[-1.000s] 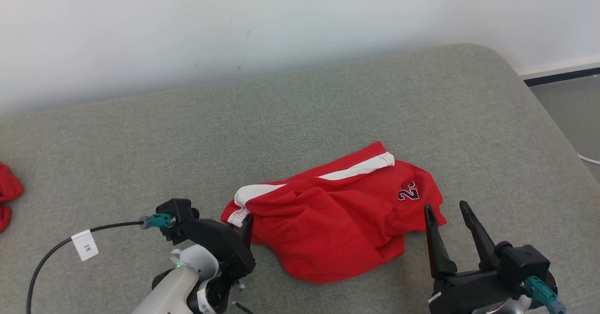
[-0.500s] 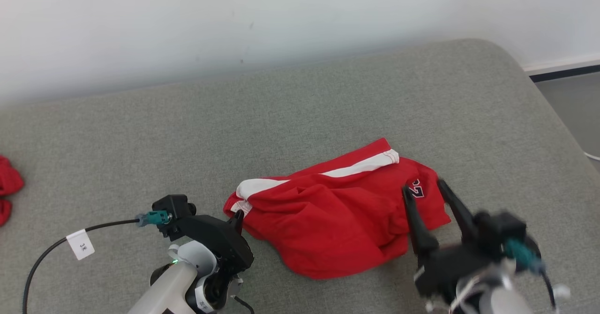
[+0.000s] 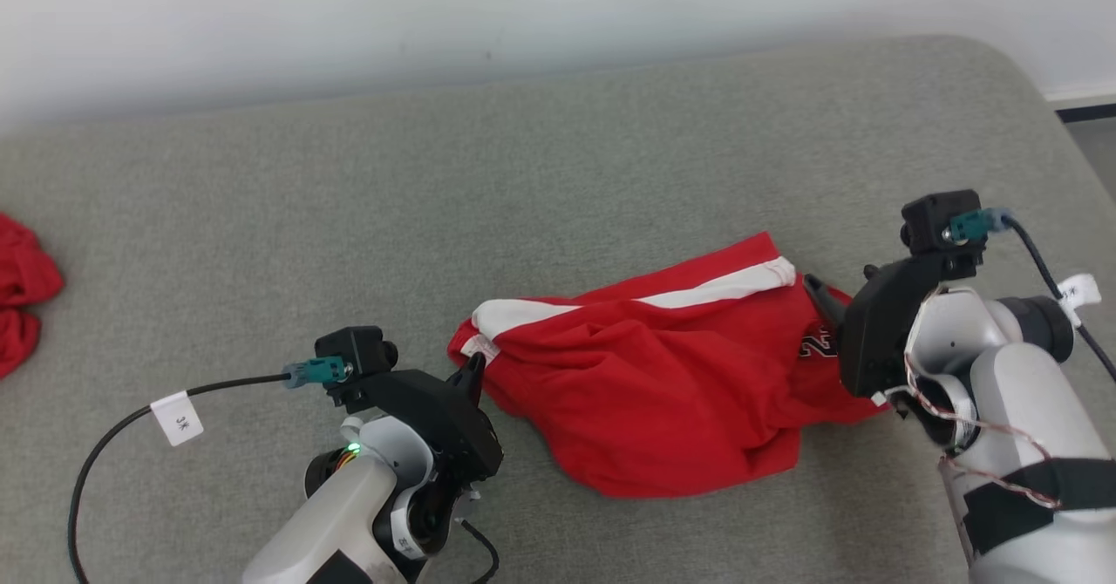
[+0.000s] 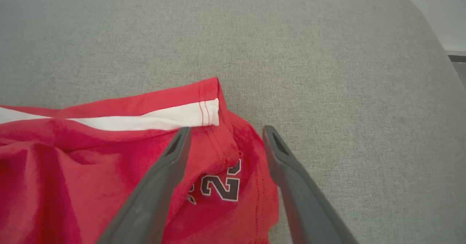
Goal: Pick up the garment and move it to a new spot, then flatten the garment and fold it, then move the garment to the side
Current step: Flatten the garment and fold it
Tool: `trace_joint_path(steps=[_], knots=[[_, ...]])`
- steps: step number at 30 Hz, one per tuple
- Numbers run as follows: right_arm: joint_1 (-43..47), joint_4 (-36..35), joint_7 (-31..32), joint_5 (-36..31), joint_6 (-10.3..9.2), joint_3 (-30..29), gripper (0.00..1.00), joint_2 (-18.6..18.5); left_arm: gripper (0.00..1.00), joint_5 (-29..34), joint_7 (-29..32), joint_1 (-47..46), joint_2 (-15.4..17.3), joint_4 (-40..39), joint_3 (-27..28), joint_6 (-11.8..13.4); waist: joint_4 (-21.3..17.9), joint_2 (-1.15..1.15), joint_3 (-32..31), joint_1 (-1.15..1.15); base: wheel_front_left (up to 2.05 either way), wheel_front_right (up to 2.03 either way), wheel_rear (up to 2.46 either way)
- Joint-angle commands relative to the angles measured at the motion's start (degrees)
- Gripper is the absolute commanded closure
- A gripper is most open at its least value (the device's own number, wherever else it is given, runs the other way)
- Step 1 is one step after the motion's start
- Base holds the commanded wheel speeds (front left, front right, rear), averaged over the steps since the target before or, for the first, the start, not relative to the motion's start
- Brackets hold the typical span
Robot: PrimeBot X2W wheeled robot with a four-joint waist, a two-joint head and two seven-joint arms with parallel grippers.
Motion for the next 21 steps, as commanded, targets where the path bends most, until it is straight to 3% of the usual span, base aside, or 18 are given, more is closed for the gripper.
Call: trace_joint_path(steps=[1, 16, 17, 18, 19, 21], knots=[[-1.7, 1.6, 1.3, -0.6, 0.06, -0.6, 0.00, 0.0, 1.00, 0.6, -0.2, -0.8, 0.0, -0.3, -0.1, -0.1, 1.7, -0.01, 2.2, -0.01, 0.00, 0.00, 0.00], [-8.7, 12.8, -1.8, -1.1, 0.06, -0.4, 0.02, 2.0, 1.00, 1.9, -0.3, -2.6, 0.8, -2.5, -0.7, -0.2, 3.3, -0.01, 5.9, -0.01, 0.00, 0.00, 0.00], [-8.9, 13.1, -2.2, -1.0, 0.06, -0.1, 0.14, 2.1, 1.00, 1.9, -0.1, -2.6, 0.9, -2.7, -0.7, -0.2, 3.3, -0.01, 6.0, -0.01, 0.00, 0.00, 0.00], [-9.1, 13.2, -2.8, -0.9, 0.06, 0.3, 0.18, 2.2, 1.00, 1.9, -0.1, -2.6, 1.0, -2.9, -0.7, -0.1, 3.3, -0.01, 5.9, -0.01, 0.00, 0.00, 0.00], [-9.2, 13.5, -3.1, -0.9, 0.06, 0.5, 0.48, 2.2, 1.00, 1.9, 0.0, -2.5, 1.1, -3.1, -0.7, -0.1, 3.3, -0.01, 5.9, -0.01, 0.00, 0.00, 0.00], [-9.7, 14.1, -3.7, -1.0, 0.06, 0.8, 0.60, 2.2, 1.00, 1.9, 0.0, -2.4, 1.3, -3.5, -0.7, -0.1, 3.3, -0.01, 5.9, -0.01, 0.00, 0.00, 0.00]])
